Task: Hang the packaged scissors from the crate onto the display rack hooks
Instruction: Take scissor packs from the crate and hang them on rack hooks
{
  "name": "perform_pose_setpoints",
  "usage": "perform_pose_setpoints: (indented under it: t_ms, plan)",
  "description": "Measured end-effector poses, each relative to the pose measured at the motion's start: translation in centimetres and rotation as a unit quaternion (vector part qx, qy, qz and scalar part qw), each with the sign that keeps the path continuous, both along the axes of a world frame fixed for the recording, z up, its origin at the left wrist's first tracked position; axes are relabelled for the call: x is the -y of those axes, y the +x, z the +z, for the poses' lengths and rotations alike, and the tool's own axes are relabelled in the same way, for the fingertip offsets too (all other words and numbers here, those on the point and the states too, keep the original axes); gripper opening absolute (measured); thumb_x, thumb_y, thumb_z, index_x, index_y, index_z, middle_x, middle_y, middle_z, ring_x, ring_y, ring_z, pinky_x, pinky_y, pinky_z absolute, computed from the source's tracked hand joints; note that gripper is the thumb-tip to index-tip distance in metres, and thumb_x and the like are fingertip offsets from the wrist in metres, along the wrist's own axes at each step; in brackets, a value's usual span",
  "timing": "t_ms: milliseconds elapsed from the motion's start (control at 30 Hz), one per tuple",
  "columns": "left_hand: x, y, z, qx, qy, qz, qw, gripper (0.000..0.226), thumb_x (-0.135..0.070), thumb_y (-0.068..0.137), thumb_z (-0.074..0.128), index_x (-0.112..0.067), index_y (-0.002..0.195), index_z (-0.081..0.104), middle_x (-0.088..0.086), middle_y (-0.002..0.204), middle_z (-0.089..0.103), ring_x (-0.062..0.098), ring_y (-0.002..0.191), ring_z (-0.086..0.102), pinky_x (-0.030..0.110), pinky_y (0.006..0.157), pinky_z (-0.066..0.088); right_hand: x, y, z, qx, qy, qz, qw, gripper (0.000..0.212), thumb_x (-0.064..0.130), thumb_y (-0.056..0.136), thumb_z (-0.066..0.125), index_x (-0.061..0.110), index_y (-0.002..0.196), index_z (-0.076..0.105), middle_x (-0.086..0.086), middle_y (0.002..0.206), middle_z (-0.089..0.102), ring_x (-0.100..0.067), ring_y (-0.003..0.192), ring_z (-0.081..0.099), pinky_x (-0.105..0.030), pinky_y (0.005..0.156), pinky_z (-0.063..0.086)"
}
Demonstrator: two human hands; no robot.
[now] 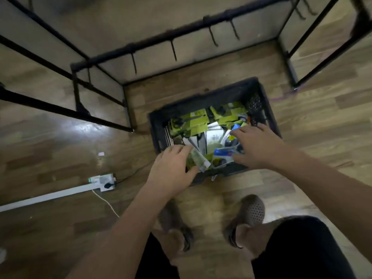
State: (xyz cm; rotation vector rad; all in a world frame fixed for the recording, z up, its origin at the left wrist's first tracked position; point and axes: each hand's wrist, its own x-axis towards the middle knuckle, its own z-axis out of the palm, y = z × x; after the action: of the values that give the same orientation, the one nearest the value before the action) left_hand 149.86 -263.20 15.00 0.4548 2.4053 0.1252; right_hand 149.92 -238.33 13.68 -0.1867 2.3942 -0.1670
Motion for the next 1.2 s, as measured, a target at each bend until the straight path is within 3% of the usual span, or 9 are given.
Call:
perform_pose_setpoints:
  t_ms: [100,200,333,400,500,667,933,1100,1200]
  plan:
    - [1.3,-1.5,-10.9,-0.008,-0.035,-0.031,0.999,0.065,-0.049,0.098,0.054,-0.028,0.155,0.033,-0.001,0.154,0.045,0.025,0.142,0.039,0.045,0.114,0.039,0.9,-1.9,-11.4,0.001,-0.002,0.042,0.999,0.066,0.056,0.092,0.056,0.021,0.147,0.040,-0.003,0.142,0.054,-0.026,0.134,0.049,-0.046,0.119,0.024]
    - [2.3,-2.8,-19.4,-0.013,-0.081,-0.078,0.994,0.069,-0.053,0.101,0.047,-0.028,0.160,0.020,0.000,0.159,0.036,0.027,0.146,0.033,0.045,0.115,0.038,1.6,-3.6,-21.1,0.001,0.004,0.107,0.994,0.067,0.056,0.093,0.054,0.020,0.147,0.039,-0.005,0.133,0.058,-0.030,0.121,0.056,-0.045,0.105,0.041]
    - [4.1,-3.3,-26.0,-0.048,-0.095,-0.150,0.983,0.071,-0.056,0.100,0.045,-0.033,0.160,0.014,-0.006,0.158,0.036,0.021,0.144,0.037,0.042,0.113,0.042,2.4,-6.5,-29.7,0.083,-0.004,0.177,0.981,0.079,0.059,0.096,0.055,0.028,0.160,0.020,-0.006,0.149,0.048,-0.028,0.128,0.052,-0.045,0.099,0.049]
    - [5.1,-4.0,-27.2,-0.049,-0.079,-0.177,0.980,0.072,-0.058,0.100,0.043,-0.038,0.160,0.011,-0.010,0.159,0.035,0.016,0.143,0.038,0.039,0.113,0.044,3.2,-8.0,-32.1,0.060,-0.037,0.190,0.979,0.076,0.055,0.096,0.059,0.027,0.158,0.024,-0.005,0.133,0.056,-0.024,0.113,0.055,-0.041,0.087,0.052]
    - [5.4,-6.1,-26.9,-0.034,-0.039,-0.169,0.984,0.070,-0.057,0.098,0.045,-0.042,0.160,0.016,-0.015,0.158,0.037,0.009,0.143,0.038,0.031,0.115,0.036,4.8,-9.3,-33.3,0.008,-0.045,0.186,0.981,0.061,0.052,0.094,0.063,0.020,0.142,0.042,0.005,0.093,0.056,-0.017,0.080,0.054,-0.031,0.060,0.044]
    - [4.5,-5.7,-25.1,-0.050,-0.054,-0.165,0.983,0.069,-0.058,0.099,0.044,-0.041,0.159,0.015,-0.013,0.158,0.038,0.013,0.142,0.040,0.036,0.114,0.042,5.4,-8.4,-32.0,0.127,0.012,0.220,0.967,0.049,0.049,0.093,0.066,0.009,0.121,0.066,-0.012,0.112,0.069,-0.024,0.084,0.061,-0.030,0.052,0.036]
    - [2.5,-0.8,-24.5,-0.055,-0.015,-0.115,0.992,0.063,-0.061,0.101,0.040,-0.044,0.157,0.016,-0.019,0.152,0.041,0.007,0.136,0.045,0.031,0.105,0.046,3.3,-4.9,-33.5,0.119,0.018,0.281,0.952,0.025,0.030,0.097,0.065,0.012,0.114,0.063,-0.005,0.108,0.066,-0.021,0.085,0.057,-0.031,0.059,0.036]
    - [1.8,-1.0,-26.4,-0.033,-0.017,-0.133,0.990,0.057,-0.054,0.102,0.045,-0.040,0.155,0.027,-0.011,0.145,0.051,0.013,0.131,0.052,0.040,0.103,0.050,2.8,-6.3,-32.9,0.104,-0.034,0.251,0.962,0.025,0.030,0.098,0.063,0.024,0.074,0.057,0.005,0.077,0.057,-0.011,0.066,0.048,-0.033,0.058,0.037]
    - [2.4,0.2,-26.4,-0.015,-0.029,-0.131,0.991,0.060,-0.054,0.101,0.047,-0.039,0.156,0.027,-0.009,0.145,0.052,0.016,0.129,0.055,0.041,0.100,0.053,3.0,-6.2,-32.3,0.119,-0.085,0.225,0.963,0.026,0.028,0.096,0.065,0.024,0.072,0.056,0.007,0.072,0.058,-0.014,0.067,0.051,-0.038,0.067,0.045]
